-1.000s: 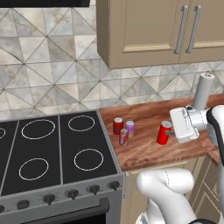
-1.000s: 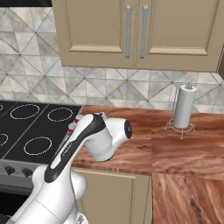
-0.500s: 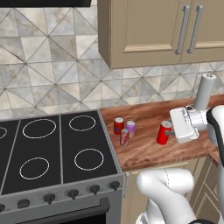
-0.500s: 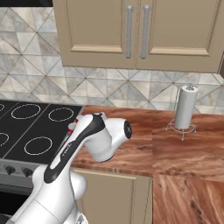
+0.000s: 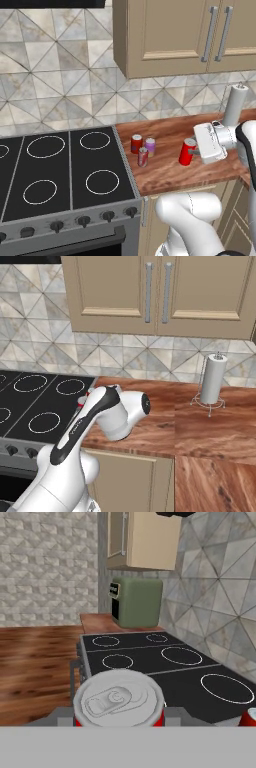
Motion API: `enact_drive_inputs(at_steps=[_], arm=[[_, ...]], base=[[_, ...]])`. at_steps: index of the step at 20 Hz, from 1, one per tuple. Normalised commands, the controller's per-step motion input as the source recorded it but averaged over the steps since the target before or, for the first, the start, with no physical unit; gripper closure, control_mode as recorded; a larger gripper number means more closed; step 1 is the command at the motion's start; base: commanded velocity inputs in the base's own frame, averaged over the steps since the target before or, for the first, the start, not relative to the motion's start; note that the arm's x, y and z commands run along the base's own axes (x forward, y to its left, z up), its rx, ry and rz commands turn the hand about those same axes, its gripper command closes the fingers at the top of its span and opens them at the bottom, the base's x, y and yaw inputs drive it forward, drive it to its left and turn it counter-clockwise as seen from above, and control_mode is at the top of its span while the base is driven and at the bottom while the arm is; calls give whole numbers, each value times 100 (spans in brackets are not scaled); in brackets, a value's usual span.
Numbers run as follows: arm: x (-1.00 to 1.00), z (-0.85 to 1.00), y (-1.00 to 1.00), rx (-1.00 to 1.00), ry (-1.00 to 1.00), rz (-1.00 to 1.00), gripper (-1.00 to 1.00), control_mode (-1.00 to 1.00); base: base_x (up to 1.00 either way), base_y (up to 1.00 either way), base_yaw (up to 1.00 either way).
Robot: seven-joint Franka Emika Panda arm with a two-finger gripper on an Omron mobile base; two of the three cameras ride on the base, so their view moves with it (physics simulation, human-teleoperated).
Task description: Four empty soda cans are scattered around the kitchen. Gather all the cans and cluster them next to the stove for recycling.
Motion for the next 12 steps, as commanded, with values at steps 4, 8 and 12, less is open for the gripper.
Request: enact_drive_inputs(at_steps=[4, 8, 12], arm=[[8, -1, 0, 0, -1, 0, 100, -100], [18, -10, 0, 0, -4, 0, 100, -100], [29, -20, 2, 0, -5, 0, 100, -100]], base=[[0, 0, 0], [0, 0, 0], [0, 0, 0]])
